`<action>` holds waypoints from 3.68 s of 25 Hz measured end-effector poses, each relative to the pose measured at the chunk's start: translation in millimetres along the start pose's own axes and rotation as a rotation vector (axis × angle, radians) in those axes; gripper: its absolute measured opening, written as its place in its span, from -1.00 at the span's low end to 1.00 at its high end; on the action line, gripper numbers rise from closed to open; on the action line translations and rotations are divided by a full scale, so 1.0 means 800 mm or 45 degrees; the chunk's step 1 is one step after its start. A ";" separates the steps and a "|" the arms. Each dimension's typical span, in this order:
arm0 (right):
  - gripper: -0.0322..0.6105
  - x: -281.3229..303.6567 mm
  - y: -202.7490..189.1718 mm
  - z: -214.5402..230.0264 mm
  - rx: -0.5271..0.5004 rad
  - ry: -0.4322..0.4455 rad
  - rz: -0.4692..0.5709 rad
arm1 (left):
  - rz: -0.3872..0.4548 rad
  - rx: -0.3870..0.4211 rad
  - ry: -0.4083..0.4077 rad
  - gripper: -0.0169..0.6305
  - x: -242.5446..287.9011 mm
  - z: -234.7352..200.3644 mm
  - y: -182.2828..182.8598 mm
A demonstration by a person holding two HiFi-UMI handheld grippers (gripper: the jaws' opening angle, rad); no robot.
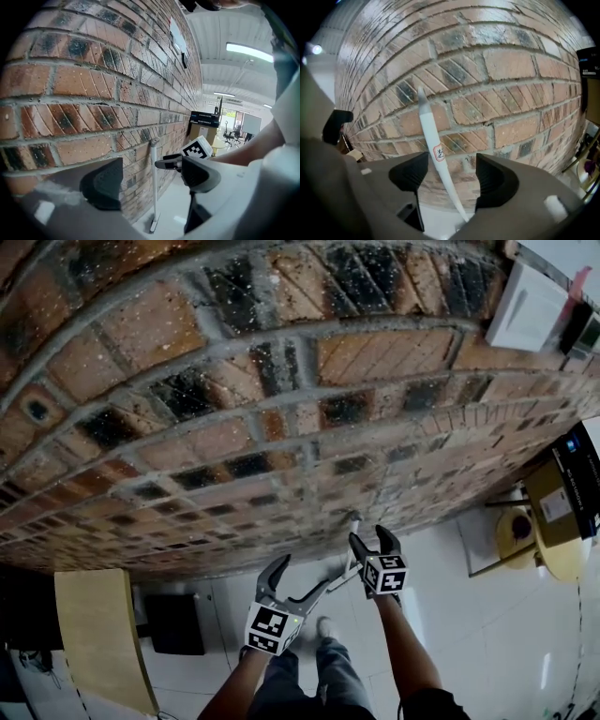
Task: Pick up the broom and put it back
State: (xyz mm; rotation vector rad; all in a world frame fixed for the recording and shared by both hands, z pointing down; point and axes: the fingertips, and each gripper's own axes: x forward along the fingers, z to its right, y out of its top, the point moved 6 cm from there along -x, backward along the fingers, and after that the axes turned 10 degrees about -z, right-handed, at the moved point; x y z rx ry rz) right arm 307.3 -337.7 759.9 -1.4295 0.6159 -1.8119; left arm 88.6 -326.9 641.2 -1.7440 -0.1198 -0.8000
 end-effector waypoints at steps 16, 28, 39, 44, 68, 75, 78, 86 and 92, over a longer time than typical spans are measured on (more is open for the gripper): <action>0.14 -0.197 0.097 -0.131 -0.187 -0.028 0.354 | 0.238 -0.081 0.188 0.28 -0.125 -0.025 0.056; 0.14 -0.332 0.172 -0.242 -0.393 0.133 0.605 | 0.491 -0.103 0.653 0.27 -0.303 -0.002 0.086; 0.14 -0.399 0.143 -0.314 -0.410 0.238 0.659 | 0.549 -0.127 0.759 0.24 -0.390 0.060 0.051; 0.14 -0.442 0.086 -0.338 -0.366 0.191 0.625 | 0.542 -0.115 0.708 0.22 -0.422 0.098 0.020; 0.29 -0.610 -0.002 -0.392 -0.462 0.082 0.644 | 0.658 -0.132 0.782 0.15 -0.547 0.248 -0.031; 0.29 -0.615 -0.009 -0.369 -0.447 0.172 0.687 | 0.668 -0.154 0.835 0.12 -0.529 0.275 -0.036; 0.29 -0.624 -0.001 -0.370 -0.489 0.167 0.729 | 0.694 -0.132 0.897 0.10 -0.534 0.279 -0.027; 0.28 -0.610 -0.009 -0.349 -0.400 0.131 0.572 | 0.621 -0.157 0.917 0.06 -0.528 0.286 -0.021; 0.27 -0.618 -0.016 -0.327 -0.397 0.088 0.584 | 0.640 -0.153 0.870 0.06 -0.507 0.301 -0.022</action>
